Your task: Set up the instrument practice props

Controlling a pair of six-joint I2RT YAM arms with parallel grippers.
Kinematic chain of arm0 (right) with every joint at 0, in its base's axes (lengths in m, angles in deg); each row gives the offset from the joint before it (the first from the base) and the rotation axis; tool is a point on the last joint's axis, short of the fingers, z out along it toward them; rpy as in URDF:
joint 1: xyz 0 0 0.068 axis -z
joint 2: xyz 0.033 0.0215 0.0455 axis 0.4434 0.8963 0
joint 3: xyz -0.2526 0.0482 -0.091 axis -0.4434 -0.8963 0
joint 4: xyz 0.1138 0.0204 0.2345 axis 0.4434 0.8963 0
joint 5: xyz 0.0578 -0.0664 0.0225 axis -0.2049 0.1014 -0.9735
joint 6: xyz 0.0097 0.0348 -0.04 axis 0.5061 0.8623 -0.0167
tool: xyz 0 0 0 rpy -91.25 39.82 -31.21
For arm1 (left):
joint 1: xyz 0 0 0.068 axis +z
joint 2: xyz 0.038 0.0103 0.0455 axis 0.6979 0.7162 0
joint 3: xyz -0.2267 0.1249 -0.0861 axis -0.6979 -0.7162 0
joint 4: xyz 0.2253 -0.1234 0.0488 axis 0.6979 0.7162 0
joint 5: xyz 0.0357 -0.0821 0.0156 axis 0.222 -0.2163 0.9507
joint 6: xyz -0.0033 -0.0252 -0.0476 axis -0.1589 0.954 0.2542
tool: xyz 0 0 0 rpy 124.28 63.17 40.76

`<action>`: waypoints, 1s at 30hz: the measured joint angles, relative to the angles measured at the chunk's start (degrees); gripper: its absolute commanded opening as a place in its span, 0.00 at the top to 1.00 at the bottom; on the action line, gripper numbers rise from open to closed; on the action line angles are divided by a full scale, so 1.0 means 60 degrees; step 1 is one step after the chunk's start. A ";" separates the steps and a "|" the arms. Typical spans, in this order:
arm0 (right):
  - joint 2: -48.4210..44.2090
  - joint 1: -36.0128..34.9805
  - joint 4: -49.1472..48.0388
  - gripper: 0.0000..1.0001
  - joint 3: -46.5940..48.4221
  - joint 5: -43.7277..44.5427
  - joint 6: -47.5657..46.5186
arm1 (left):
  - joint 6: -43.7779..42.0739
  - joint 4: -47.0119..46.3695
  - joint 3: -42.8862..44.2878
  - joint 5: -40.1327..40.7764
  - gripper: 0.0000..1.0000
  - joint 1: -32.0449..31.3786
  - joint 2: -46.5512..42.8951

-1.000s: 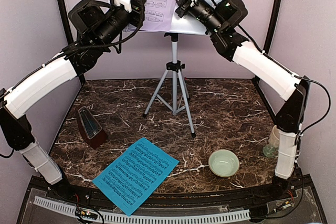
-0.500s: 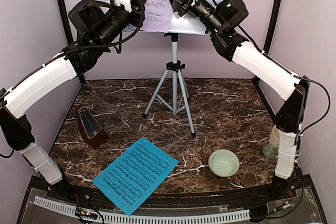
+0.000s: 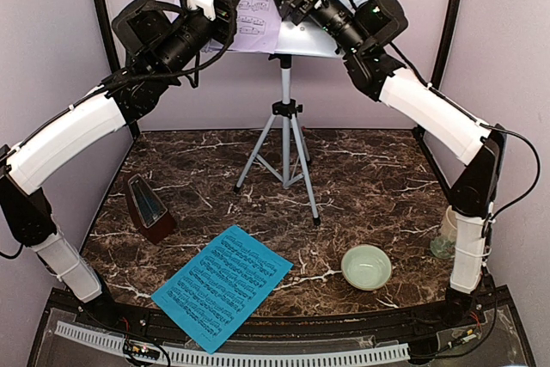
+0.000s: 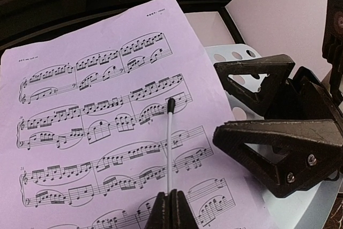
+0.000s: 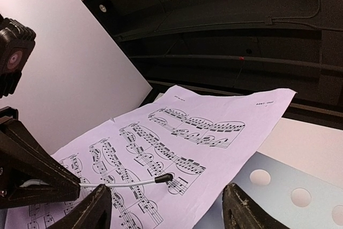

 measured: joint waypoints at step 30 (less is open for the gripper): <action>0.0015 -0.0084 -0.0506 0.00 -0.0240 0.0510 0.0328 | 0.0117 0.0069 0.0011 0.0076 0.64 0.0004 -0.0007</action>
